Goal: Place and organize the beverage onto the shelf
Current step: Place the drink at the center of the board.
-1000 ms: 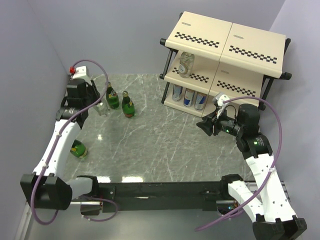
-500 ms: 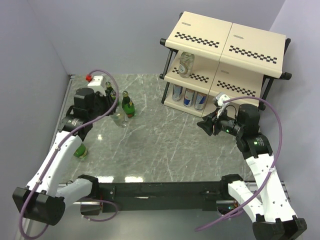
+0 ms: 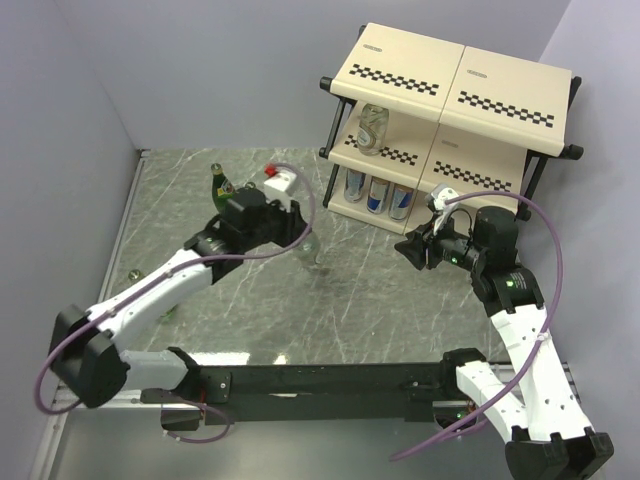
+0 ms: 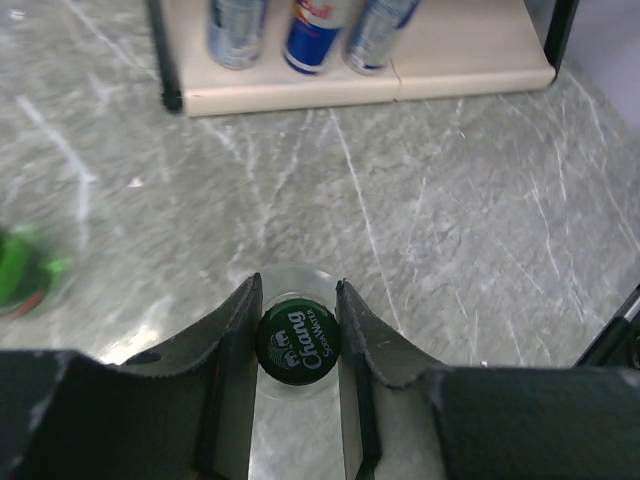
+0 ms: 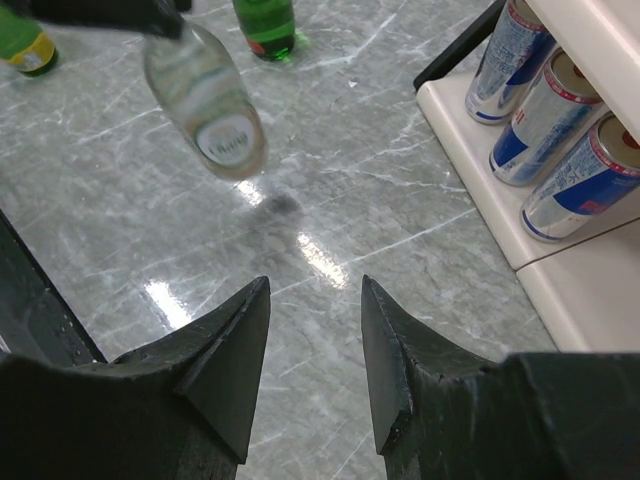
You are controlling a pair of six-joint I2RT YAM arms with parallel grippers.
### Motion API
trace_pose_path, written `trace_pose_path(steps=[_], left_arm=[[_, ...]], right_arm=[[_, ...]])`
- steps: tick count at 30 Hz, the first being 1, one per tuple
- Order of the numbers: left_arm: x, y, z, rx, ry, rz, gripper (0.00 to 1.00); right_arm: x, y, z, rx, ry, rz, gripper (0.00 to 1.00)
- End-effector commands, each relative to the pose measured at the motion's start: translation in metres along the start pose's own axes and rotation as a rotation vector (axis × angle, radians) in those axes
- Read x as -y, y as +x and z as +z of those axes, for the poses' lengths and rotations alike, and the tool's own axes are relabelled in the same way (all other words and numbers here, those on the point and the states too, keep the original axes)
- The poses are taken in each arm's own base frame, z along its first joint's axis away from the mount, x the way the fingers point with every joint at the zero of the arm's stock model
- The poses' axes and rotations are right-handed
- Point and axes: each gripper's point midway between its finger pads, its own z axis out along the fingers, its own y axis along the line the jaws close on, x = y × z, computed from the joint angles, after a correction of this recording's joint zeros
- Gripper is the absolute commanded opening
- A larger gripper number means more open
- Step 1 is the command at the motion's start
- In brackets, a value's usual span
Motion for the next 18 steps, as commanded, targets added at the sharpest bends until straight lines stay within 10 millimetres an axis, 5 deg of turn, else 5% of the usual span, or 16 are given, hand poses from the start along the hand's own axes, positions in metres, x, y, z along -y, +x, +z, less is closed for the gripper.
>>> trace_pose_path(steps=[1, 13, 18], left_arm=[[0.041, -0.077, 0.011, 0.260, 0.128, 0.075, 0.00], [0.090, -0.056, 0.066, 0.221, 0.230, 0.224, 0.00], [0.094, -0.042, 0.084, 0.171, 0.220, 0.265, 0.00]], right_arm=[[0.004, -0.008, 0.000, 0.024, 0.018, -0.027, 0.49], [0.007, -0.007, 0.001, 0.018, 0.026, -0.027, 0.49], [0.008, -0.006, 0.002, 0.016, 0.029, -0.025, 0.49]])
